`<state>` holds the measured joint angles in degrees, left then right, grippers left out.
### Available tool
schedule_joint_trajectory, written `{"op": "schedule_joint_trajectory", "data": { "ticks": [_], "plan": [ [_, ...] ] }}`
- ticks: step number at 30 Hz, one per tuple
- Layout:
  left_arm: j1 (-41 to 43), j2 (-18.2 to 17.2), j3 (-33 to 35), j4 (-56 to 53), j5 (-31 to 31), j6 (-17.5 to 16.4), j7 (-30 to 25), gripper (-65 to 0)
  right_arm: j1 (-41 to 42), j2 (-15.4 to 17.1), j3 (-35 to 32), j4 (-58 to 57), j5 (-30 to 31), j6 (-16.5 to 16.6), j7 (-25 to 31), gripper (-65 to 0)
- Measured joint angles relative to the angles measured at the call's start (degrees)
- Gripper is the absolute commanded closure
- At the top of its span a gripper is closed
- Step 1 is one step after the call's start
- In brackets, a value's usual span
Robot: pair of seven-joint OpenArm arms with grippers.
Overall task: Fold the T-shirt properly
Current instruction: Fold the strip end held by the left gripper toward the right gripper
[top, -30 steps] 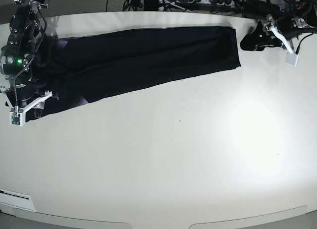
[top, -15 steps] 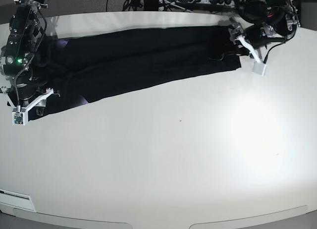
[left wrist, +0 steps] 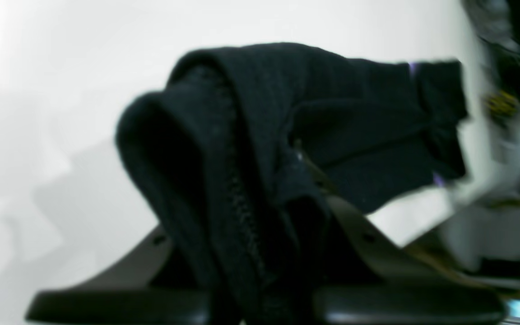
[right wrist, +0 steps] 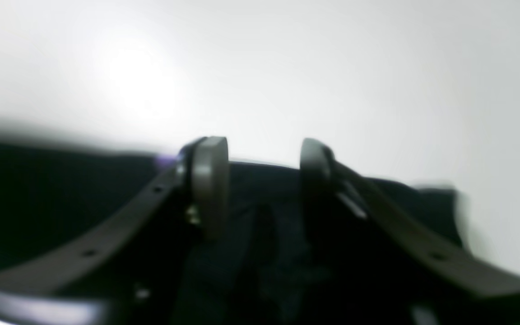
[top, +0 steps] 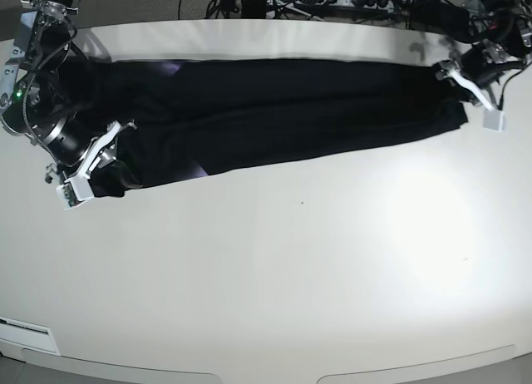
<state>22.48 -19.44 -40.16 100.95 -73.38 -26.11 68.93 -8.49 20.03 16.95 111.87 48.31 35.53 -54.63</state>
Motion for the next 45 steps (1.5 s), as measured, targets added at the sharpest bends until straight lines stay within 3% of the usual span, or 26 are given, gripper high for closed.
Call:
{"op": "schedule_joint_trajectory", "data": {
  "ticks": [2, 6, 8, 11, 15, 18, 21, 23, 25, 31, 36, 40, 42, 45],
  "plan": [
    [-0.83, -2.95, -1.75, 0.00, 0.15, 0.00, 0.04, 0.0, -0.02, 0.00, 0.02, 0.09, 5.86, 2.01, -3.19, 0.0],
    [-2.01, -8.15, -2.21, 0.07, -1.14, -0.02, 0.00, 0.0, -1.36, -0.22, -0.22, 0.09, 9.33, 2.69, -4.94, 0.0],
    [-1.88, -9.29, -2.25, 0.11, -2.23, -0.02, 0.61, 0.0, -3.34, -0.70, -1.42, -0.15, 5.62, 3.54, -2.99, 0.0],
    [-2.19, -9.55, -2.23, 0.11, -4.61, -0.72, 1.64, 0.0, -6.21, -1.31, -4.31, -2.60, -4.26, 3.54, 4.83, 0.0],
    [-2.82, -9.92, -2.23, 0.11, -7.54, -1.38, 3.02, 0.0, -6.82, -1.27, -7.80, -7.82, -14.75, 0.04, 9.92, 0.0],
    [-2.82, -9.90, -2.23, 0.24, -10.67, -4.13, 5.31, 0.0, -6.71, -1.29, -8.92, -10.43, -15.96, -1.03, 11.19, 0.0],
    [-2.93, -9.84, -2.23, 0.33, -10.08, -4.42, 5.49, 0.0, -7.48, -1.14, -8.94, -10.71, -15.32, -2.14, 11.19, 0.0],
    [-3.93, -8.61, -2.29, 0.94, -10.08, -4.42, 5.09, 0.0, -8.24, -1.14, -8.94, -10.71, -15.30, -3.41, 11.82, 0.0],
    [-5.33, -6.64, -1.90, 1.46, -10.21, -3.06, 4.55, 0.0, -8.46, -1.16, -8.96, -10.71, -15.30, -3.41, 11.80, 0.0],
    [-9.14, 0.00, 1.90, 1.84, -10.19, -3.08, 4.35, 0.0, -8.70, -1.86, -8.98, -10.69, -15.30, -3.41, 10.91, 0.0],
    [-9.40, 6.71, 10.27, 1.84, -9.94, -6.69, 4.15, 0.0, -8.74, -1.81, -8.98, -10.69, -15.30, -3.39, 10.71, 0.0],
    [-9.49, 10.49, 16.04, 1.81, -9.53, -12.57, 0.33, 0.0, -8.83, -1.81, -8.98, -10.69, -15.10, -3.39, 10.62, 0.0],
    [-9.53, 11.67, 17.77, 1.84, -5.29, -12.57, -2.95, 0.0, -8.83, -1.81, -8.98, -10.69, -15.08, -3.39, 10.27, 0.0],
    [-9.46, 13.31, 19.61, 1.81, -2.38, -12.57, -3.45, 0.0, -8.81, -1.81, -8.98, -10.69, -15.08, -3.39, 9.88, 0.0]
  ]
}}
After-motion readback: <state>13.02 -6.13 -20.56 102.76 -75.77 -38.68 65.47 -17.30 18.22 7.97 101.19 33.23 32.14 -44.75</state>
